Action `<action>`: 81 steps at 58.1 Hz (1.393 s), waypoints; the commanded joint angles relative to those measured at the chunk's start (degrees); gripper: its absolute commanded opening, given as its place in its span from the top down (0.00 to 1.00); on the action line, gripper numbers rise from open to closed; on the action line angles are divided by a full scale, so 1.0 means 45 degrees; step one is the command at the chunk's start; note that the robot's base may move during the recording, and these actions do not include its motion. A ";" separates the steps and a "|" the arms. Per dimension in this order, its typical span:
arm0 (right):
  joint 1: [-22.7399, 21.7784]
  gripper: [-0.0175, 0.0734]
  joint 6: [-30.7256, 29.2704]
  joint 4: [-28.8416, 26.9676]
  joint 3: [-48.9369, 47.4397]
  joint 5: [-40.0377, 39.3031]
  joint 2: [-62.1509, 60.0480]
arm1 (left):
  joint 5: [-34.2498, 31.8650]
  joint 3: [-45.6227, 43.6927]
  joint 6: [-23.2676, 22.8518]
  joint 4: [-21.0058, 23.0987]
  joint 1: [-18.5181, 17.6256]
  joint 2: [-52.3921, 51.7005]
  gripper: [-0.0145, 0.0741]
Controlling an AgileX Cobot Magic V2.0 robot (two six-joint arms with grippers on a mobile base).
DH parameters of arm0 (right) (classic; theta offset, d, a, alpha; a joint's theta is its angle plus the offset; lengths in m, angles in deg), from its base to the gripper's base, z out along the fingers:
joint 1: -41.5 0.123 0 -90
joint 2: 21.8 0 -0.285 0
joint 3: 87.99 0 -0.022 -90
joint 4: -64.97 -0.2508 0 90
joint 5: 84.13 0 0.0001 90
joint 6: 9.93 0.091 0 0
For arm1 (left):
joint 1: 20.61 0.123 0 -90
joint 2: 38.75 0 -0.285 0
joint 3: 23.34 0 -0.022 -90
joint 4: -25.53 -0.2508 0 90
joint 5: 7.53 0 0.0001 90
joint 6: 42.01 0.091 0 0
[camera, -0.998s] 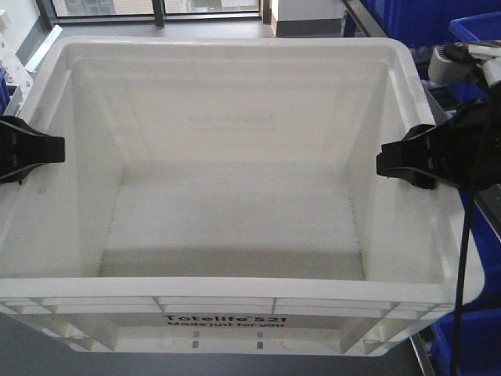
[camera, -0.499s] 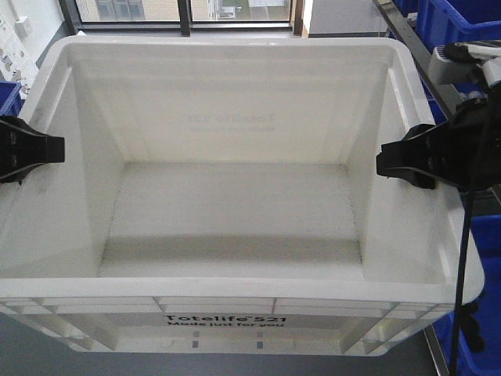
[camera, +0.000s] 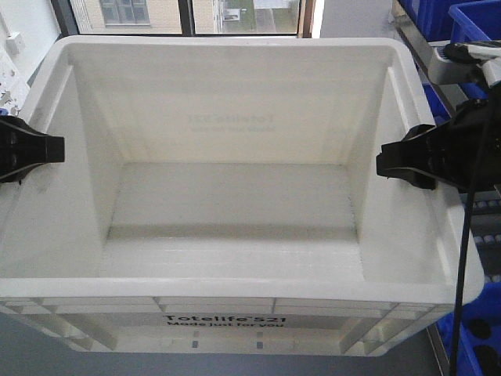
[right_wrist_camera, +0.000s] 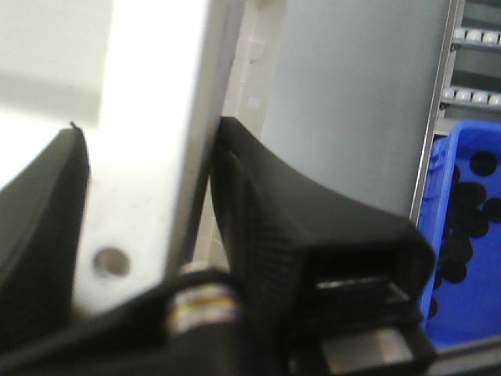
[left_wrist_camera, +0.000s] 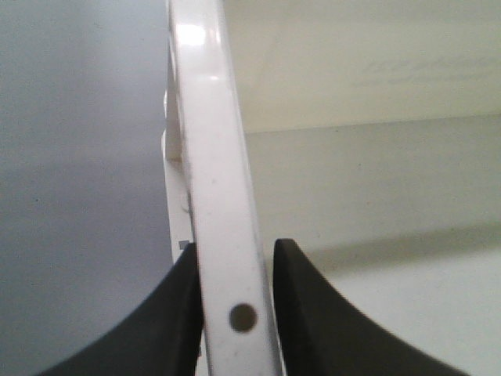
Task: Move bin from left to right shelf
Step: 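Hold the tote with both grippers while the base turns, then hold the tote with both grippers while driving toward the other shelf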
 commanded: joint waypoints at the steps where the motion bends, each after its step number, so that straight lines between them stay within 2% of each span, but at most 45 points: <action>1: -0.0092 0.81 -0.0586 -0.0073 -0.0491 -0.1168 -0.0448 | -0.1505 -0.0507 0.0529 -0.0388 -0.0033 -0.0368 0.84; 81: -0.0092 0.81 -0.0586 -0.0073 -0.0491 -0.1027 -0.0448 | -0.1505 -0.0507 0.0529 -0.0388 -0.0033 -0.0368 0.84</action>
